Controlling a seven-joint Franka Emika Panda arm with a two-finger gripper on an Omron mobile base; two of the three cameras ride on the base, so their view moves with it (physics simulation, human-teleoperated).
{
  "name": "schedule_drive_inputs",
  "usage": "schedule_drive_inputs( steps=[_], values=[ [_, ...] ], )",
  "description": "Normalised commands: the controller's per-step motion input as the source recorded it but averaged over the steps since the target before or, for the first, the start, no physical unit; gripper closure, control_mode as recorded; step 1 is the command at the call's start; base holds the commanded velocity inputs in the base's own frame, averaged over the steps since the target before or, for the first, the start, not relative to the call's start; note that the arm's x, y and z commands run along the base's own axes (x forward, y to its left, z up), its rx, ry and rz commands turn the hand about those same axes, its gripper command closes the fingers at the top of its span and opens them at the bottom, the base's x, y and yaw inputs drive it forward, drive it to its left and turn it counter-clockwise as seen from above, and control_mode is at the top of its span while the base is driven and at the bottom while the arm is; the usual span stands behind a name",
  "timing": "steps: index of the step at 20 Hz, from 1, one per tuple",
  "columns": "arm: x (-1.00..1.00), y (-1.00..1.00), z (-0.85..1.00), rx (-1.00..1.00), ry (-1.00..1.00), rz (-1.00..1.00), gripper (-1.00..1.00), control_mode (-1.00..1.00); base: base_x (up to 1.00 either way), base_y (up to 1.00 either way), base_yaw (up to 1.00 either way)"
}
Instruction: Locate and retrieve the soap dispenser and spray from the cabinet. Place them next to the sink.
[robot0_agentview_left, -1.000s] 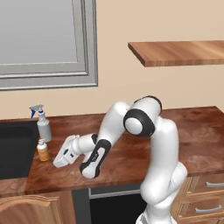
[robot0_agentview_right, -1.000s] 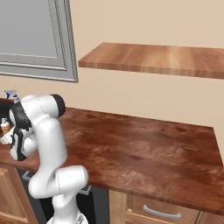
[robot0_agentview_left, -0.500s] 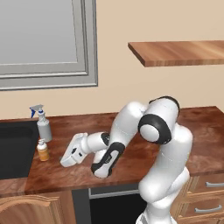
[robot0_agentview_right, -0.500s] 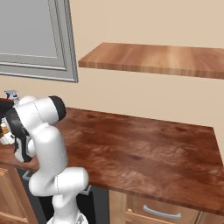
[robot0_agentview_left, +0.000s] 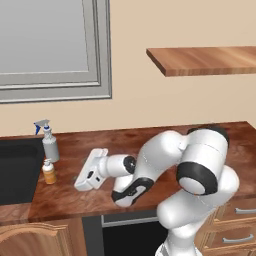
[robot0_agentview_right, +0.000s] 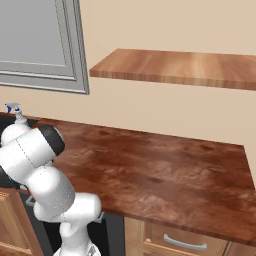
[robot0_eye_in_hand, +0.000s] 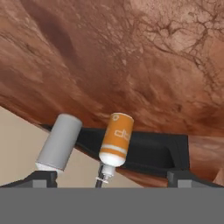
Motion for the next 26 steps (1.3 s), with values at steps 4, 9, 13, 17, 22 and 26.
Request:
schedule_drive_inputs(
  steps=[4,9,13,17,22,26],
  values=[
    [-0.02,-0.16,0.45,-0.05,-0.04,-0.06,-1.0,-1.0,0.0,0.0,0.0],
    [0.08,-0.02,0.37,-0.03,0.16,-0.02,-1.0,-1.0,0.0,0.0,0.0],
    [0.0,-0.06,0.08,0.01,0.06,0.0,-1.0,-1.0,0.0,0.0,0.0],
    [-0.03,-0.03,0.0,0.01,0.0,0.0,-1.0,-1.0,0.0,0.0,0.0],
    [-0.01,-0.02,0.15,0.0,0.05,-0.02,-1.0,-1.0,0.0,0.0,0.0],
    [-0.08,-0.07,0.45,0.0,0.04,-0.03,-1.0,-1.0,0.0,0.0,0.0]
  ],
)
